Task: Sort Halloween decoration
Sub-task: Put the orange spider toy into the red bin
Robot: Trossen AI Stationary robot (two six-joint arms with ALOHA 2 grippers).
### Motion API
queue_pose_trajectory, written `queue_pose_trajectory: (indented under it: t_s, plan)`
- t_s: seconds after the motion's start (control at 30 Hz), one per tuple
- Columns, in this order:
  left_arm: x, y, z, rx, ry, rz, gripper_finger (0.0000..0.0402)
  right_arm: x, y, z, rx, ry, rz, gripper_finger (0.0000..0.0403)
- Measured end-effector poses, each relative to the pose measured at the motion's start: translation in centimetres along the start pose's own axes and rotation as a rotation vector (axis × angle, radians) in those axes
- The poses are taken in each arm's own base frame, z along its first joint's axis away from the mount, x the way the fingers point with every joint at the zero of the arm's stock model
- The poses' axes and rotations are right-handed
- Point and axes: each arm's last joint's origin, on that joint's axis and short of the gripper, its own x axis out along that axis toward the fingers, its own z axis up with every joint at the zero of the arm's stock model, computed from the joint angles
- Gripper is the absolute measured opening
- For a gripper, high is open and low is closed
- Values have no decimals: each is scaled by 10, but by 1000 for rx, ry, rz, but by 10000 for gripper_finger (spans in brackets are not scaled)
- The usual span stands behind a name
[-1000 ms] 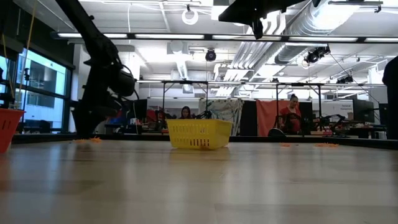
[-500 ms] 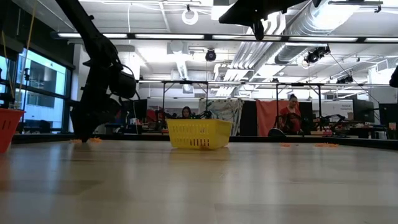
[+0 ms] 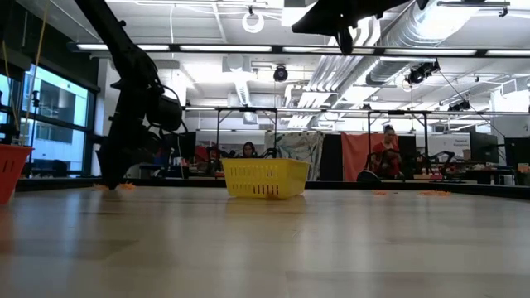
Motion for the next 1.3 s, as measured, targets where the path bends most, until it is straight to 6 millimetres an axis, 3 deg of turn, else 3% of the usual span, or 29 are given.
queue_pose_trajectory:
  t_s: [0.13, 0.33, 0.43, 0.67, 0.93, 1.1, 1.3]
  plan:
    - [0, -1, 0, 9, 4, -16, 10, 0, 2, -2, -3, 20, 2, 0]
    - [-5, -1, -3, 35, 36, -91, 3, 0, 5, -4, -15, 32, 12, 0]
    - [-18, -1, -2, 51, 14, -167, 2, 0, 5, -4, -27, 32, 12, 0]
    - [-78, 12, -2, 46, -259, -264, 0, 0, 5, -4, -34, 26, 13, 0]
    - [-156, 22, -29, 58, -789, -574, 0, 0, 6, 0, -46, -14, 24, 0]
    - [-206, 12, -54, 205, -1153, -735, 0, -1, 10, 9, -99, -95, 93, 0]
    - [-246, -17, -84, 430, -1435, -876, 0, -3, 14, 17, -193, -187, 160, 0]
